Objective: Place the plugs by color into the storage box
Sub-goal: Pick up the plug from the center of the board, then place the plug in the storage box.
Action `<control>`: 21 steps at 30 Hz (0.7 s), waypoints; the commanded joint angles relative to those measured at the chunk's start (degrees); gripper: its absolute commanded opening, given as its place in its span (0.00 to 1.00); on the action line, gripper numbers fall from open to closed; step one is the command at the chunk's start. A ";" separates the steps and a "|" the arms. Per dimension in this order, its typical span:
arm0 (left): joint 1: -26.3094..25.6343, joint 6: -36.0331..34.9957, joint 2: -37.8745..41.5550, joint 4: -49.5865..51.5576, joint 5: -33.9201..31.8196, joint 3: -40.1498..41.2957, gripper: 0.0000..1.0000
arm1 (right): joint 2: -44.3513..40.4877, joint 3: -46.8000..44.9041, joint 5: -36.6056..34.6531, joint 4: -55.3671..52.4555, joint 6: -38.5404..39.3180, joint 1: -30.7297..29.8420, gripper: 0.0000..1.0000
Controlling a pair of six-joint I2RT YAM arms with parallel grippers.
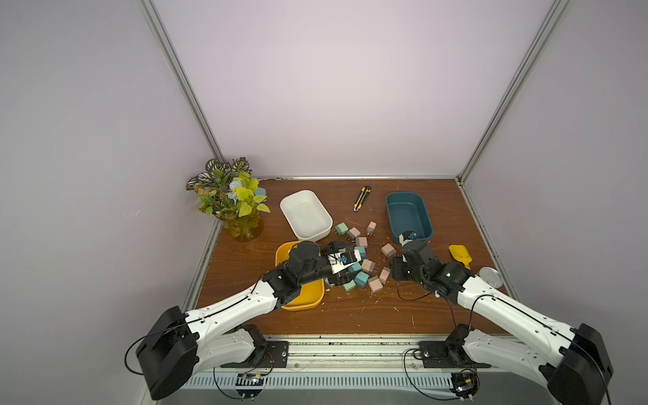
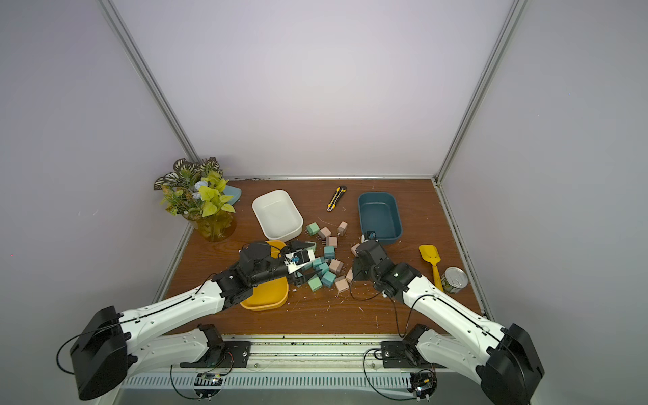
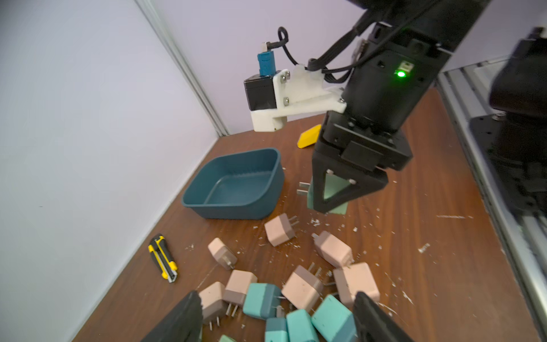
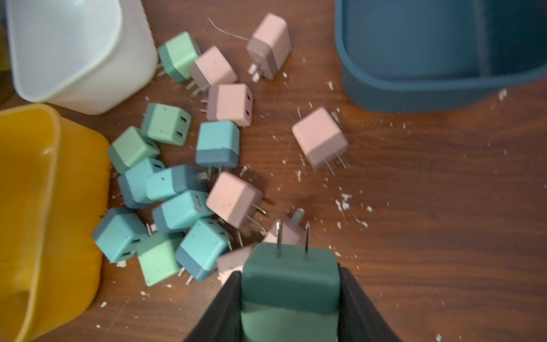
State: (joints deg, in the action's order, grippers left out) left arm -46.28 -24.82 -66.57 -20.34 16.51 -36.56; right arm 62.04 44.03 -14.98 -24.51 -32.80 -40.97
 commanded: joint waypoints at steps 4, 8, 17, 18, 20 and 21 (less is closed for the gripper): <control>-0.50 2.91 -9.59 -5.15 -15.71 -8.04 0.85 | 5.97 9.41 1.38 -1.26 12.19 5.31 0.28; -0.49 3.34 -12.57 -7.03 -14.71 -10.13 0.89 | 8.73 12.29 5.64 -0.37 13.63 11.58 0.27; -0.52 5.17 -22.62 -4.20 -12.82 -18.95 0.92 | 14.82 15.36 5.83 7.40 15.01 20.98 0.25; -0.48 5.45 -23.74 -3.29 -12.60 -20.15 0.92 | 15.77 16.20 5.26 8.29 15.45 21.95 0.25; -0.26 5.81 -24.95 -1.93 -11.51 -21.57 0.92 | 18.09 17.72 4.24 9.76 15.99 24.02 0.25; -0.14 6.21 -25.26 -1.44 -10.83 -22.04 0.92 | 19.38 19.09 4.34 9.92 15.84 25.16 0.25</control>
State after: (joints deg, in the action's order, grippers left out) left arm -46.33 -20.16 -91.09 -24.56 4.03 -56.53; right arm 80.01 58.87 -9.89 -19.31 -18.41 -18.11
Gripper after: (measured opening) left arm 0.917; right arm 0.475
